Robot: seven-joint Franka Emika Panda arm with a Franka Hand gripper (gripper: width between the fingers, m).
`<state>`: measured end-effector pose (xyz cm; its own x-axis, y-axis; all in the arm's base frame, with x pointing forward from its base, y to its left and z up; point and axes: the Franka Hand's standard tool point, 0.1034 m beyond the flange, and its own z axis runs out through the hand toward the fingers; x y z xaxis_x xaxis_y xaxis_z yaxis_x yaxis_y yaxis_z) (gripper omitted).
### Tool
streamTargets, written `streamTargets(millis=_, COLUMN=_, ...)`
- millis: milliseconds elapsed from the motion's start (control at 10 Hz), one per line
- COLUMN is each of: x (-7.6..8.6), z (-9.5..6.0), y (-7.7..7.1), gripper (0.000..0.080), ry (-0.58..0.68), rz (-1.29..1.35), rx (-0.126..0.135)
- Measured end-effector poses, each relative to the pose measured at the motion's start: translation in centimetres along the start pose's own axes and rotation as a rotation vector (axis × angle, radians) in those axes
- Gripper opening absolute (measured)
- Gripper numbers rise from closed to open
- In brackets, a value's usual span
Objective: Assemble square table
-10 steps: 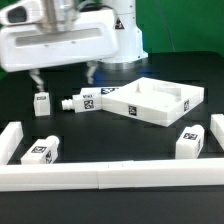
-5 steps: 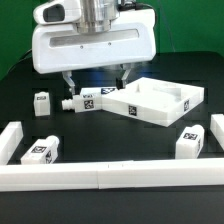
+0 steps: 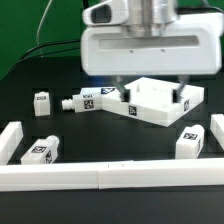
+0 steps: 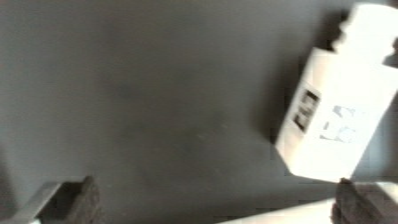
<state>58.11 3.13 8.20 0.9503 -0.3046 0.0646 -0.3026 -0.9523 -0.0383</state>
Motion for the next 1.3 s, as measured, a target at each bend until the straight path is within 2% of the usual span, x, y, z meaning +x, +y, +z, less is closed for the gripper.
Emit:
streamTargets(millis=500, x=-0.2, z=0.2, y=-0.1, gripper=0.0648, ry=0.0, rz=-0.018, rx=0.002)
streamTargets(millis=600, x=-0.4, z=1.2, y=-1.1, gripper=0.0648, ry=-0.01, rz=0.033, rx=0.001)
streamTargets(millis=700, x=0.2, z=2.3, y=-2.5, gripper=0.0648, ry=-0.011, rz=0.038, rx=0.001)
streamTargets(millis=800, x=0.9, z=3.2, y=-3.3, gripper=0.0648, ry=-0.009, rz=0.038, rx=0.006)
streamTargets(millis=1100, x=0.5, z=5.1, y=-4.6, gripper=0.0648, ry=-0.023, rz=0.055, rx=0.004)
streamTargets(millis=1300, x=0.1, z=6.2, y=-4.7, gripper=0.0648, ry=-0.026, rz=0.051, rx=0.001)
